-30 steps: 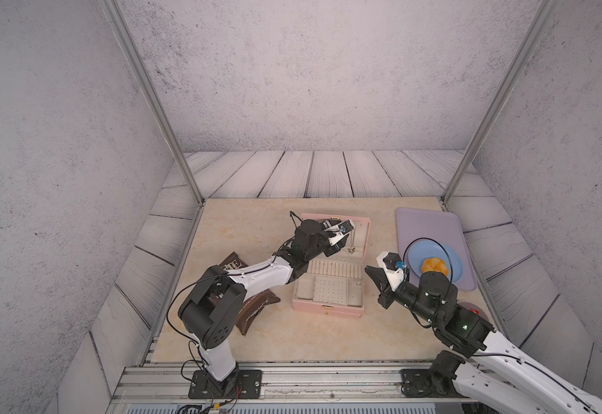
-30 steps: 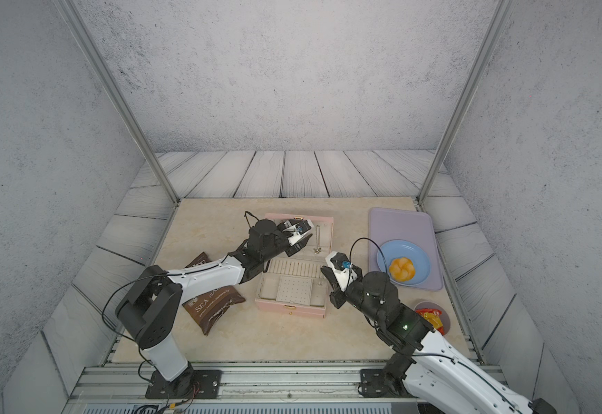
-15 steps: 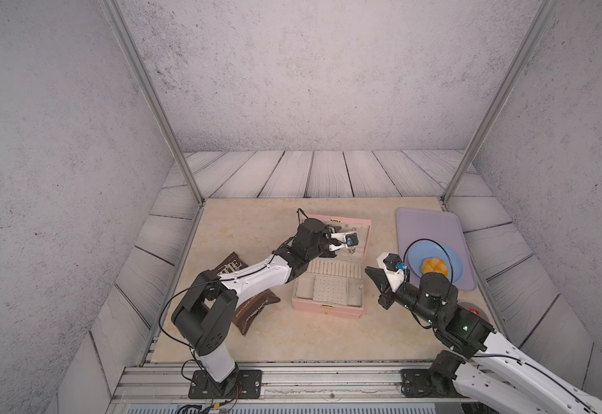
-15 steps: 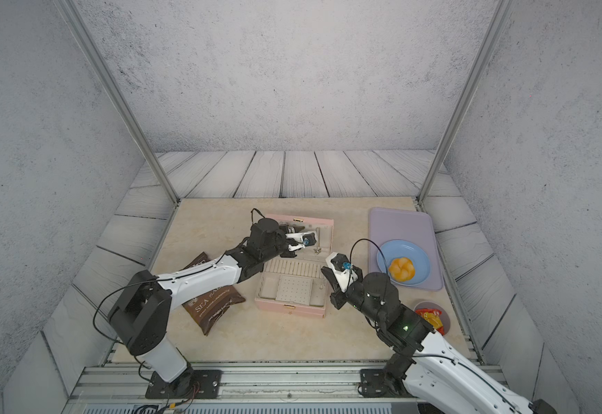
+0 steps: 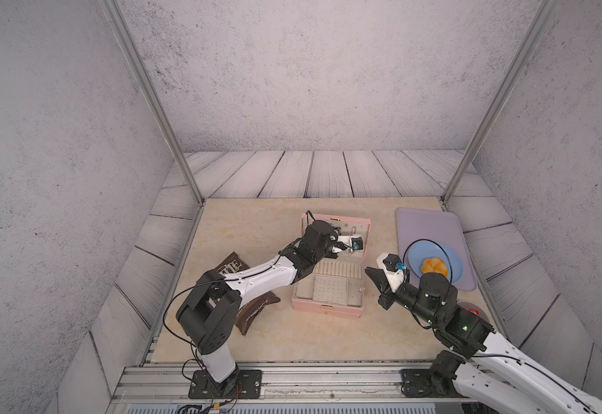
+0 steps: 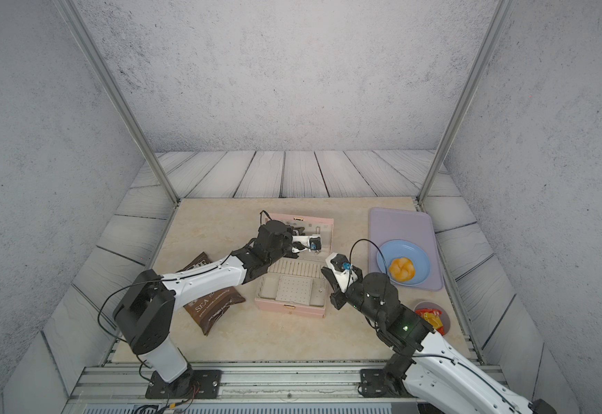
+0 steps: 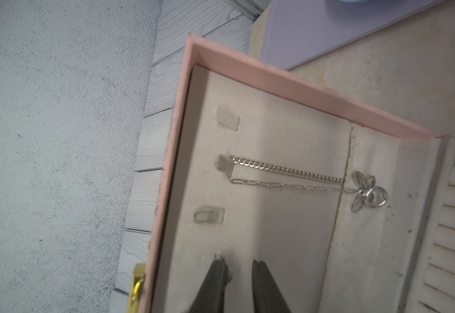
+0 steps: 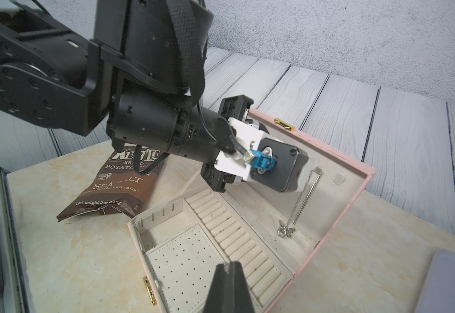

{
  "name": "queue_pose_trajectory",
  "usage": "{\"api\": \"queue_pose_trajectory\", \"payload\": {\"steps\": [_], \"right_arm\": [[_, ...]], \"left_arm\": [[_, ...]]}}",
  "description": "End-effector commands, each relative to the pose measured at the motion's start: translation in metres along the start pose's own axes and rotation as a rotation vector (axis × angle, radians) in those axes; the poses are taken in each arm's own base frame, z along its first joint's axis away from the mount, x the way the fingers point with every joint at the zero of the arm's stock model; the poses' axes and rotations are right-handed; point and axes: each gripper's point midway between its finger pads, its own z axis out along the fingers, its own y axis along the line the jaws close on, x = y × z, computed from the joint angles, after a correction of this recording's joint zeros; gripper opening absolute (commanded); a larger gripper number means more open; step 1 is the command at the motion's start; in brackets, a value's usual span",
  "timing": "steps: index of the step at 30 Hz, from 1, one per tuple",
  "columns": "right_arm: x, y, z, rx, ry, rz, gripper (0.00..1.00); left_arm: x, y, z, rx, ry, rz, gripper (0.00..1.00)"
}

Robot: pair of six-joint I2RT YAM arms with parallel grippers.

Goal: Put jewelry chain into jewelry box
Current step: Open the fastener on the jewelry box, then hang the necklace on the jewelry box clasp.

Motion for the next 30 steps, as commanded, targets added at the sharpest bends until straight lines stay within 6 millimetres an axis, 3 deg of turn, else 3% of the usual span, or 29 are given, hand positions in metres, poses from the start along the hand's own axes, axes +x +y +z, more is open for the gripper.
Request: {"api": "queue_pose_trajectory", "payload": {"steps": [1,4,7,9,12,18,24,30], "right_arm": [[-0.003,0.0,-0.001,0.004,-0.021,-0.003,0.0],[-0.006,-0.001,-0.002,0.007,-0.027,0.0,0.0],[-0.01,-0.001,0.0,0.007,-0.037,-0.004,0.0],[-0.013,-0.001,0.001,0.005,-0.035,-0.01,0.0],[-0.013,0.0,0.007,-0.005,-0.003,-0.021,0.0],[-0.019,0.0,0.026,-0.011,0.044,-0.016,0.0],[-0.029,0.0,0.051,-0.026,0.086,-0.002,0.0],[-0.034,0.004,0.074,-0.052,0.112,0.002,0.0]], "left_arm": [[0.038,-0.077,0.002,0.241,0.124,0.01,0.25],[0.014,-0.054,-0.012,0.218,0.02,-0.107,0.32],[-0.014,-0.023,-0.04,0.209,-0.125,-0.276,0.53],[-0.027,-0.004,-0.062,0.209,-0.213,-0.384,0.62],[-0.031,0.009,-0.094,0.22,-0.298,-0.52,0.64],[-0.023,0.018,-0.135,0.178,-0.381,-0.776,0.65],[-0.034,0.008,-0.145,0.269,-0.502,-1.004,0.65],[-0.03,0.003,-0.126,0.283,-0.493,-1.101,0.59]]}}
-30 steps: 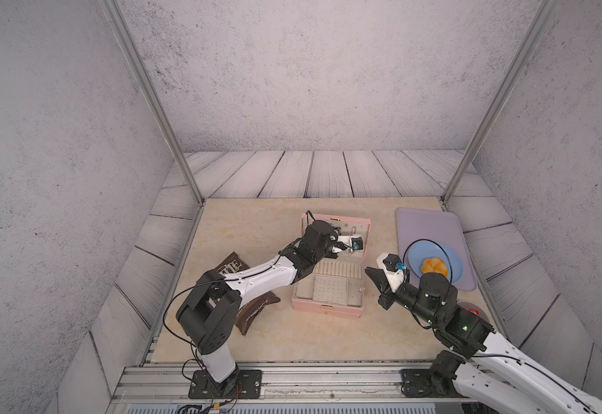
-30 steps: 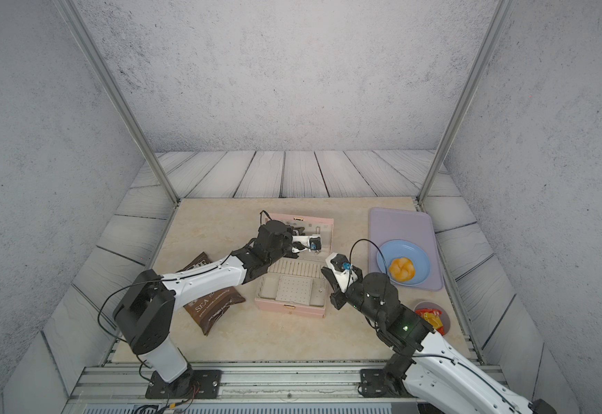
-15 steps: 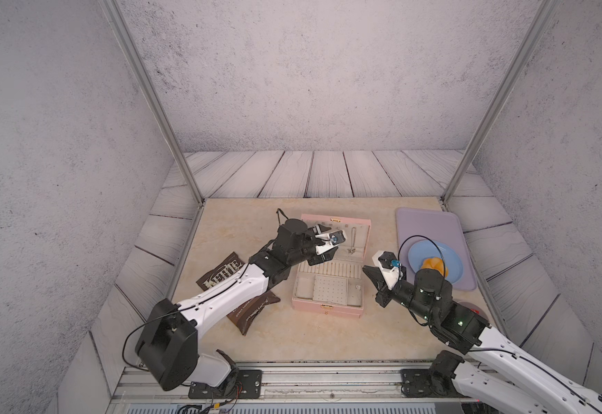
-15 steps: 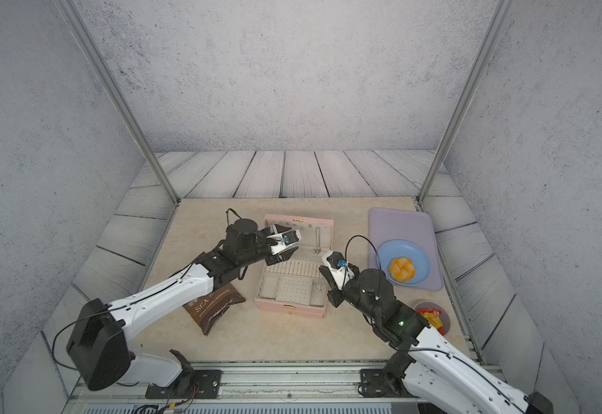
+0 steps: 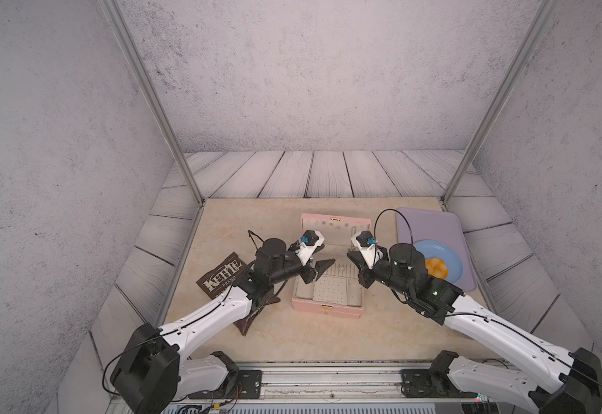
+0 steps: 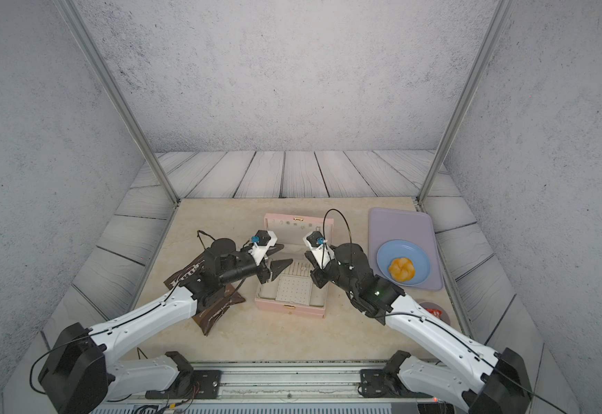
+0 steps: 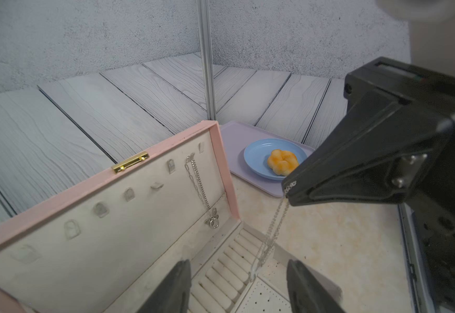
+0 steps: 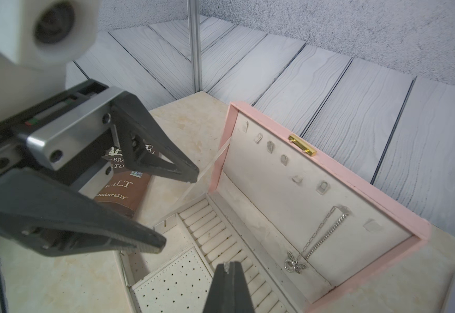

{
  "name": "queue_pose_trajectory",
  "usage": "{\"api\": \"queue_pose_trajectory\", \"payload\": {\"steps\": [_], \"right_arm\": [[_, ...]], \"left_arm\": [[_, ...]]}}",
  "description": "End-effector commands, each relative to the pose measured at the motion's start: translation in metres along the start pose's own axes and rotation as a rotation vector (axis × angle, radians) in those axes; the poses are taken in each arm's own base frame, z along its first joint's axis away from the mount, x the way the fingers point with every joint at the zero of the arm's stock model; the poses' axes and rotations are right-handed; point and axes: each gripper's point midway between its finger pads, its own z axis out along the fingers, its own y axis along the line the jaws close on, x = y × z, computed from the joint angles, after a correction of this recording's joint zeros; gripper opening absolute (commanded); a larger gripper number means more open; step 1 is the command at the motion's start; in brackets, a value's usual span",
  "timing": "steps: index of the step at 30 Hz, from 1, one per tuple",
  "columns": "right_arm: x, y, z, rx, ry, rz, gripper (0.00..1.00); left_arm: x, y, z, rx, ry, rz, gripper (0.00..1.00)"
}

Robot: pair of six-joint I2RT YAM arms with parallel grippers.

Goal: Put jewelry chain into jewelry box
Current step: Hang the necklace on the jewelry box clasp.

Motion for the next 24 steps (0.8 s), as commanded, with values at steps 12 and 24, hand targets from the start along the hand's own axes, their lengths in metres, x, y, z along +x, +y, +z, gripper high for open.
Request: {"api": "queue_pose_trajectory", "payload": {"steps": [12,24], "right_arm": [[-0.014,0.007,0.02,-0.047,0.016,0.012,0.0],[-0.016,0.011,0.023,-0.065,0.009,0.022,0.0]], "left_arm": [[-0.007,0.005,0.022,0.044,-0.065,-0.119,0.49],[0.005,0.013,0.036,0.033,-0.032,-0.141,0.31]]}}
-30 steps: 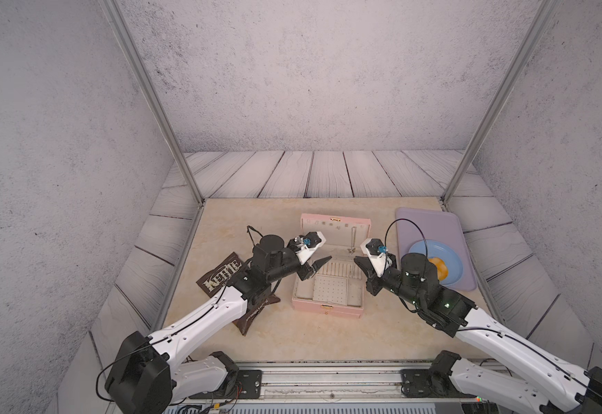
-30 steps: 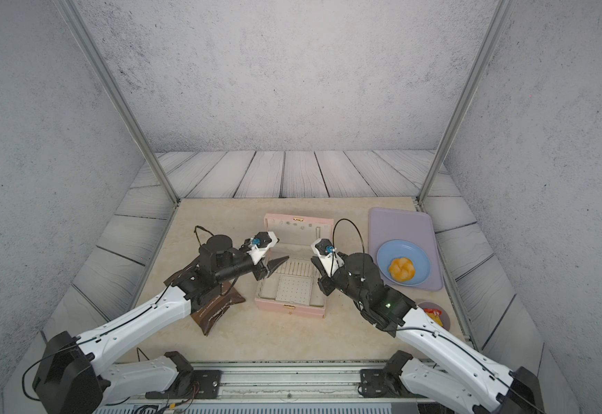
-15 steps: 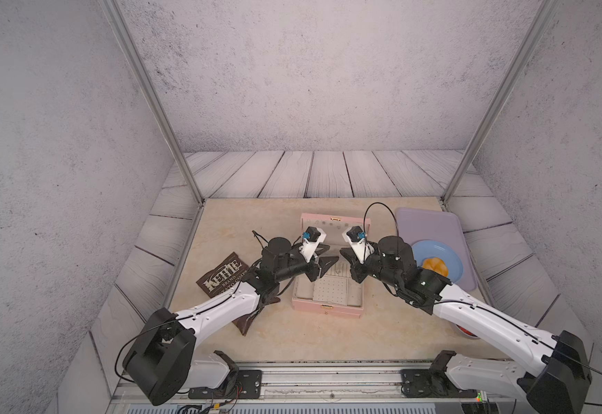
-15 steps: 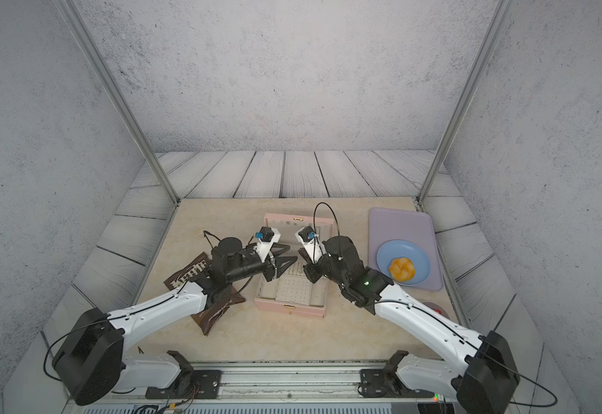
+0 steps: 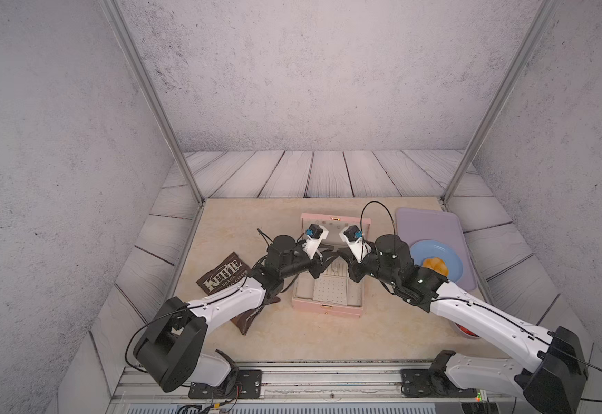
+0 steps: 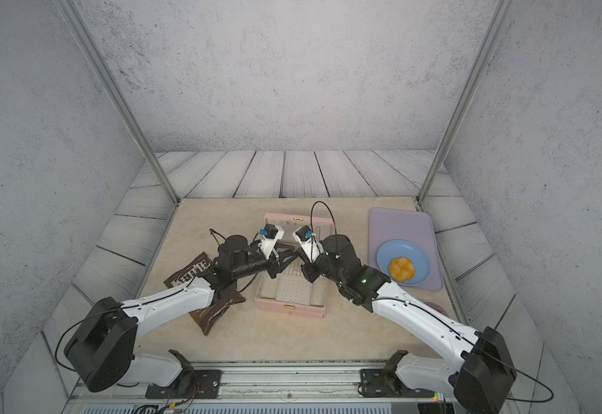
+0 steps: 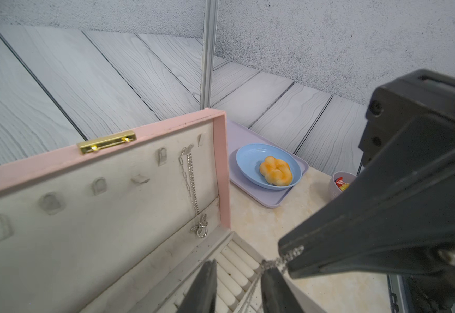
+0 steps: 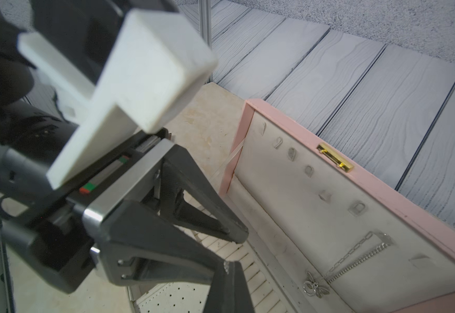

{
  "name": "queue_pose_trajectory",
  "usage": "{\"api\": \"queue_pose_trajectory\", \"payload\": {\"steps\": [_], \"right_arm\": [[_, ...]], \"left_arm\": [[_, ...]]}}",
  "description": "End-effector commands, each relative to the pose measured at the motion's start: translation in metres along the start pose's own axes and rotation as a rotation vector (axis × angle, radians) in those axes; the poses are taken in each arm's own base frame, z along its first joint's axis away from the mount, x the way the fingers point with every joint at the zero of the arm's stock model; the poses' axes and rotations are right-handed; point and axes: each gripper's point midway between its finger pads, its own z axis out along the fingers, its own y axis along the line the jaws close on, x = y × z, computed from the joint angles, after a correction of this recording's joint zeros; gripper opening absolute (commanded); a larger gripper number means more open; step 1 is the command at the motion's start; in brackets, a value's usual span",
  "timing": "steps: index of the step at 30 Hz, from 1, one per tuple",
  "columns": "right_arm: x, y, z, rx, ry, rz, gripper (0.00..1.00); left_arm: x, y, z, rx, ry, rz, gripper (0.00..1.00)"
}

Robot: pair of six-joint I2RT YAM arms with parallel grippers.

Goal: Put jewelry chain into jewelry box
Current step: Hang the necklace on the jewelry box clasp.

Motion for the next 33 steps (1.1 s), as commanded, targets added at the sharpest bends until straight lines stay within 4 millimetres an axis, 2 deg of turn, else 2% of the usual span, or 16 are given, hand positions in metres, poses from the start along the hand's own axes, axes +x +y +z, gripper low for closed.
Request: {"api": "queue_pose_trajectory", "payload": {"steps": [1,8,14,21,27,33], "right_arm": [[-0.013,0.003,-0.001,-0.016,-0.03,0.006,0.0],[-0.014,0.002,-0.003,-0.006,-0.037,0.009,0.0],[-0.014,0.0,-0.003,0.001,-0.038,0.009,0.0],[-0.007,-0.015,-0.001,0.089,-0.014,0.048,0.0],[0.0,-0.025,0.011,0.144,0.004,0.08,0.0],[0.0,-0.037,0.027,0.209,-0.014,0.132,0.0]], "left_arm": [[-0.01,0.003,0.005,0.008,-0.031,0.004,0.3],[0.004,0.004,0.015,0.034,-0.004,-0.027,0.27],[0.01,0.004,0.02,0.049,0.0,-0.041,0.21],[0.009,0.012,0.013,0.011,-0.008,-0.053,0.0],[-0.003,0.025,0.007,-0.023,0.01,-0.078,0.0],[-0.005,0.046,0.015,-0.09,0.09,-0.146,0.0]]}}
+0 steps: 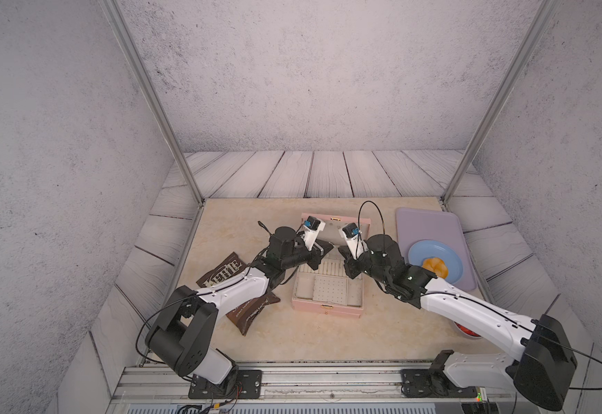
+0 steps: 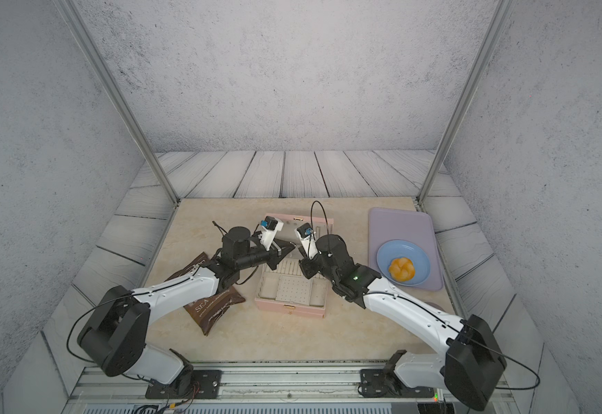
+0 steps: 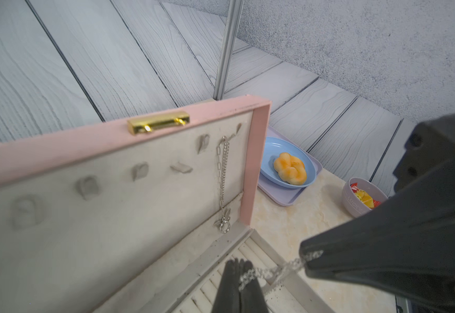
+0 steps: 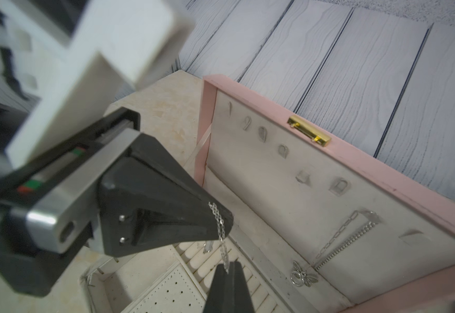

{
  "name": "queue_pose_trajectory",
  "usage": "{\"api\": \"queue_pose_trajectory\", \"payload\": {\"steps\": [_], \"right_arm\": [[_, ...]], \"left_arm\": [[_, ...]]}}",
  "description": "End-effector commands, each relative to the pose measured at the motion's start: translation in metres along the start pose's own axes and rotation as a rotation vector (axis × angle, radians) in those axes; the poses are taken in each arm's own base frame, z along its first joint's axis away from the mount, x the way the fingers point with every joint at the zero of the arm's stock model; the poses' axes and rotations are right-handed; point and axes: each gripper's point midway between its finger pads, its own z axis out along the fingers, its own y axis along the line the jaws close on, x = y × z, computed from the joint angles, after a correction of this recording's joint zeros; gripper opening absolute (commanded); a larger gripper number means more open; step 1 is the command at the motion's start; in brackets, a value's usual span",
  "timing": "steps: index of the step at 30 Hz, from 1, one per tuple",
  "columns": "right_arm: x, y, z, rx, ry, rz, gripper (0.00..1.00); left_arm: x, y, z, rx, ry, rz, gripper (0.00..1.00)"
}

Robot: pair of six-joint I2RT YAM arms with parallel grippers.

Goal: Put jewelry chain into jewelry box
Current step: Hang the necklace on the jewelry box clasp.

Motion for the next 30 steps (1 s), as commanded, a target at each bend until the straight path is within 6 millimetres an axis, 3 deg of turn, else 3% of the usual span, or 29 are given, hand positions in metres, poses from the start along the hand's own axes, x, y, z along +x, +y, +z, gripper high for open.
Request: {"api": "queue_pose_trajectory", "payload": {"steps": [1,10,19,30], "right_arm": [[-0.019,-0.01,0.006,0.065,-0.06,0.054,0.0],[-0.024,-0.027,0.024,0.144,-0.12,0.124,0.0],[-0.033,-0.042,0.029,0.184,-0.202,0.227,0.0],[-0.029,-0.057,0.034,0.206,-0.196,0.287,0.0]], "left_arm": [[-0.003,0.013,0.005,-0.051,0.046,-0.054,0.0],[-0.014,0.046,0.013,-0.168,0.04,-0.18,0.0],[-0.022,0.045,0.029,-0.116,0.036,-0.241,0.0],[-0.022,0.043,0.045,-0.054,0.055,-0.303,0.0]]}}
